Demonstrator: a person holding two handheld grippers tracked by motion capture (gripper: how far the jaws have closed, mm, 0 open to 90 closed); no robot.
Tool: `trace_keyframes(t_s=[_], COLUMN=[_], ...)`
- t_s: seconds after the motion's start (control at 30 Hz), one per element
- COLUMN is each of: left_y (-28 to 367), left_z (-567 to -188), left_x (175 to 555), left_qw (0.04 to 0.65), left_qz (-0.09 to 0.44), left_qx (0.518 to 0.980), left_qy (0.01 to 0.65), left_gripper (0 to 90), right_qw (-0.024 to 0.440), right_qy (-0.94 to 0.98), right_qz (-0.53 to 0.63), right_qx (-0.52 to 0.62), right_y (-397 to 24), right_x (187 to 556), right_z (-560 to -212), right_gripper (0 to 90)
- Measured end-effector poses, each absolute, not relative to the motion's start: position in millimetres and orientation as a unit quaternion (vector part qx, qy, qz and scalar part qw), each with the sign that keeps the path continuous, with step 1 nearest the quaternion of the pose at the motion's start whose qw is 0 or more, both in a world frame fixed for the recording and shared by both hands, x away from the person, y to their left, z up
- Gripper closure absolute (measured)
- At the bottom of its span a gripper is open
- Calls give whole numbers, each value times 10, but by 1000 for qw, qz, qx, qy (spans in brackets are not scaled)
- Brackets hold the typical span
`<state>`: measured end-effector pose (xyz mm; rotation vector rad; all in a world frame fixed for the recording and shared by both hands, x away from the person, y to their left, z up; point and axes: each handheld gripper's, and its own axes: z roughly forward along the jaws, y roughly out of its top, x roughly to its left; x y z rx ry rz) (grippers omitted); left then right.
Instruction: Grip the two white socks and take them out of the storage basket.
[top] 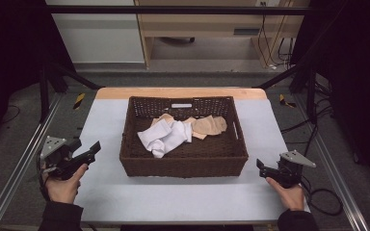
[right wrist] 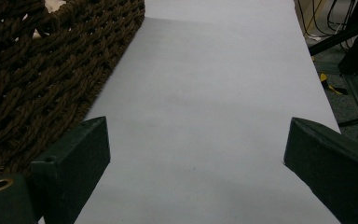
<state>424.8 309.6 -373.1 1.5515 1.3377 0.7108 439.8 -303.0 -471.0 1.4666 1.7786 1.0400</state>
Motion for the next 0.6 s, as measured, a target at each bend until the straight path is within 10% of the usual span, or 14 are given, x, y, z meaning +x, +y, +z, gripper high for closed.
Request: trace_keyframes(t_s=[0.6], left_y=[2733], left_z=[-3377], left_x=[4515], left_qw=[508], left_qz=[289], left_qx=[630], left_qy=[512], left_gripper=[270], right_qw=[307], right_qy=[681], right_qz=[378], right_qx=[547], right_y=[-3013], right_x=[4392], right_z=[-4730], right_gripper=[75])
